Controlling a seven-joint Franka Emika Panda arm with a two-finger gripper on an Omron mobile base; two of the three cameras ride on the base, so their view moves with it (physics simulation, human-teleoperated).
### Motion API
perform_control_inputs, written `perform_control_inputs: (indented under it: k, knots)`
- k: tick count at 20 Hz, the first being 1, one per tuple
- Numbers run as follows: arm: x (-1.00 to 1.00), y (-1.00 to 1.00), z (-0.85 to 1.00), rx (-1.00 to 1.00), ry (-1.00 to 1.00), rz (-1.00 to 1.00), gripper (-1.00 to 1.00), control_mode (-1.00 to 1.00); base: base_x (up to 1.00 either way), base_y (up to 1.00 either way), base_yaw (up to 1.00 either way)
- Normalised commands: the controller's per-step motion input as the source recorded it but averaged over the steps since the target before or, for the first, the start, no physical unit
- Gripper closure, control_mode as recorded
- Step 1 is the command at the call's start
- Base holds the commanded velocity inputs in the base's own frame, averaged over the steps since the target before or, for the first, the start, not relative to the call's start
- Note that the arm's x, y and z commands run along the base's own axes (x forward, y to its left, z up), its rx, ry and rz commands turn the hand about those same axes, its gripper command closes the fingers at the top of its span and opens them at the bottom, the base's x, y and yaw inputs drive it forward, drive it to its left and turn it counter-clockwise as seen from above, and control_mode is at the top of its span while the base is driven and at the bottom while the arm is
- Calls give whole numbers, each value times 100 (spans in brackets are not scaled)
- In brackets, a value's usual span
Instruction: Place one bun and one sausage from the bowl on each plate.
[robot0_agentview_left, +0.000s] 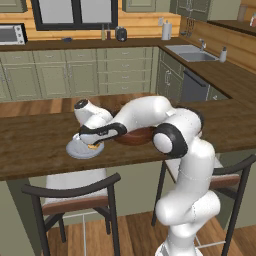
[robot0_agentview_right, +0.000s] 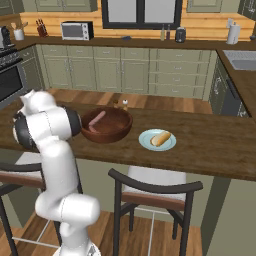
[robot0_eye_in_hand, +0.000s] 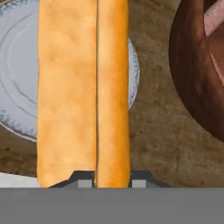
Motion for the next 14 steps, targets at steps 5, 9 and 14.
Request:
perform_control_inputs:
  k: [5, 9, 14]
  knots:
    - [46, 20, -59, -7, 8, 0, 100, -100, 0, 0, 0]
    - [39, 42, -36, -7, 8, 0, 100, -100, 0, 0, 0]
    - [29, -3, -6, 0, 0, 0, 100, -100, 0, 0, 0]
